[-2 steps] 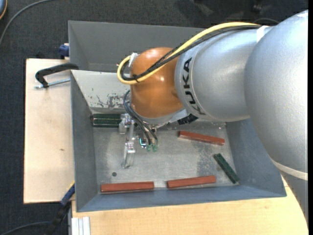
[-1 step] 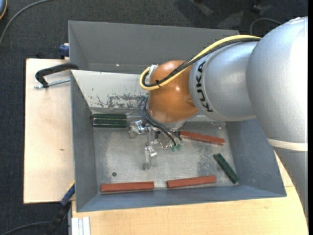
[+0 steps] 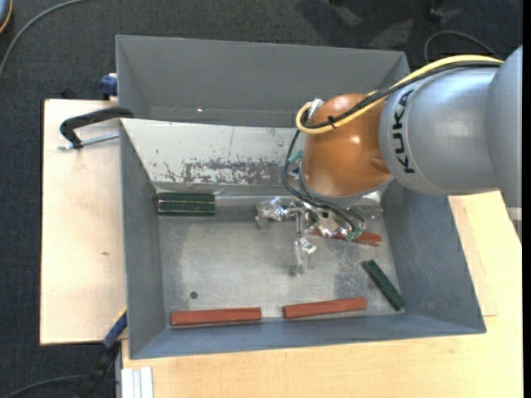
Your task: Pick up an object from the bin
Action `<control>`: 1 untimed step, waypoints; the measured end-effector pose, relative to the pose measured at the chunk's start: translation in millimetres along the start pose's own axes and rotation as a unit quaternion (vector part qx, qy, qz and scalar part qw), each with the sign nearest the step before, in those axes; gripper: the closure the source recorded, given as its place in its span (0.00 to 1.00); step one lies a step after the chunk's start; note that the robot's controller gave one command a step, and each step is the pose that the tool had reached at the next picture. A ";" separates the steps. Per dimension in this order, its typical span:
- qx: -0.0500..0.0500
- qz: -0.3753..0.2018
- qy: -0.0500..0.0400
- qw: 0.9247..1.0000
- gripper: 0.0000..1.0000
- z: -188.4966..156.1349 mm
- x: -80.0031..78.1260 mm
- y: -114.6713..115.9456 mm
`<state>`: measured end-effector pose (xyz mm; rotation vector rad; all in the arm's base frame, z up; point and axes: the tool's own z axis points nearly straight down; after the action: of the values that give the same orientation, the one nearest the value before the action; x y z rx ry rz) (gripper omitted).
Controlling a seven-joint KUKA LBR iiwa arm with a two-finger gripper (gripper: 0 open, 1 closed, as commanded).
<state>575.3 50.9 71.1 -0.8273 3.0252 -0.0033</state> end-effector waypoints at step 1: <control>0.002 0.012 -0.001 1.000 0.00 -17.3 38.0 -82.6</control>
Offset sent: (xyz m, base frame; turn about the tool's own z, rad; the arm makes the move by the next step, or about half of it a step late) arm 0.0071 -0.0851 0.0153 0.0153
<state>584.5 -39.6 88.5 -0.7894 3.0324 -0.0081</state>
